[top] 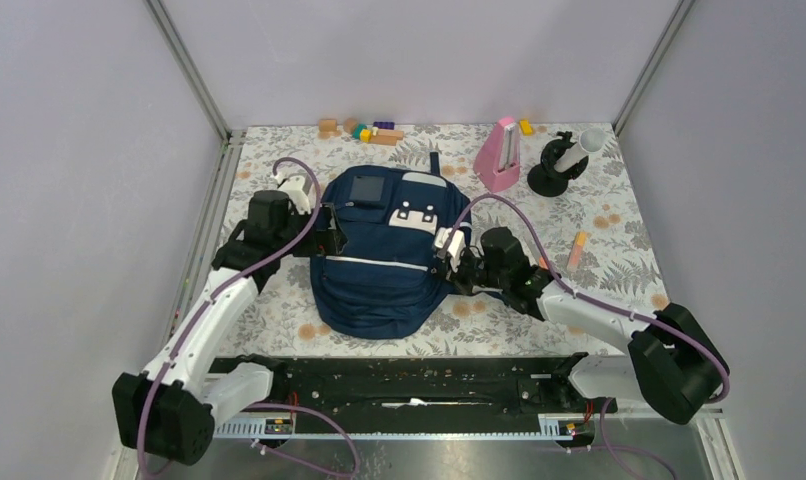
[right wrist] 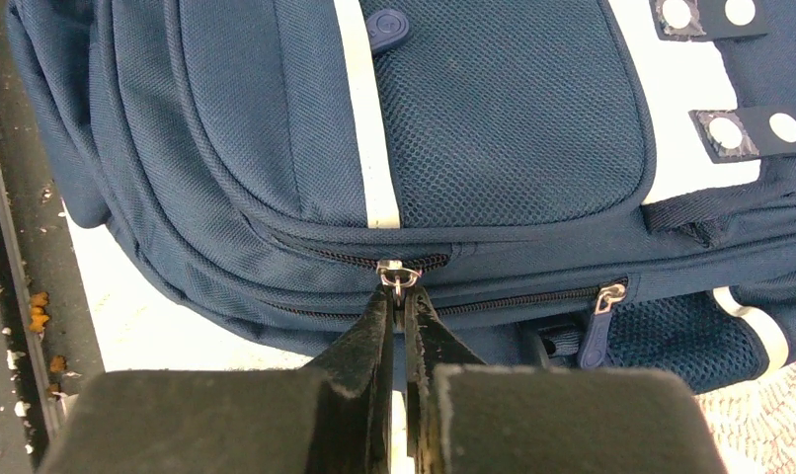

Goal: Pack the student bag
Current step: Unzip the student bag at the center of the board.

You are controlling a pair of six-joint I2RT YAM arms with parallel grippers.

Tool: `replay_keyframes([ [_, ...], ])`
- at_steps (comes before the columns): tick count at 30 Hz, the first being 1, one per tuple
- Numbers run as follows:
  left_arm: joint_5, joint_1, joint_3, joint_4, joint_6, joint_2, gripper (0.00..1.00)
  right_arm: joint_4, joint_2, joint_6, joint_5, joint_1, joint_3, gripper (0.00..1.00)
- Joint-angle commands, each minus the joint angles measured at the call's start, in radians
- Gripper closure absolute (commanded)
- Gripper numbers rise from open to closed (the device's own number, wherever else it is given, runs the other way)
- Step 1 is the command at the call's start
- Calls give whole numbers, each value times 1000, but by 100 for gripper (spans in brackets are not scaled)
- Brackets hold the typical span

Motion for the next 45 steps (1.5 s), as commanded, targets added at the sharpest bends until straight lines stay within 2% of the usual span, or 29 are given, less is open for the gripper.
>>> replay_keyframes([
  [1, 188, 90, -5, 41, -107, 78, 8, -14, -61, 64, 30, 35, -30, 100],
  [5, 324, 158, -19, 82, -159, 173, 15, -11, -66, 79, 45, 46, -40, 100],
  [8, 398, 206, -35, 103, -194, 232, 27, -10, -68, 86, 49, 49, -43, 100],
  [10, 389, 222, -30, 85, -190, 266, 35, -10, -72, 87, 50, 51, -46, 100],
  [20, 291, 223, -16, 32, -149, 303, 37, 4, -93, 96, 47, 53, -59, 100],
  [28, 331, 195, -16, 48, -146, 324, 73, -2, -87, 107, 61, 55, -49, 100],
  [30, 336, 186, -17, 50, -143, 320, 80, -23, -77, 133, 66, 57, -32, 100],
  [34, 348, 183, -22, 59, -148, 310, 100, -104, -46, 183, 94, 64, 29, 100],
  [40, 359, 183, -32, 76, -167, 302, 100, -186, -25, 268, 152, 99, 81, 100],
  [45, 347, 183, -34, 79, -171, 288, 100, -188, -42, 337, 193, 141, 69, 100],
])
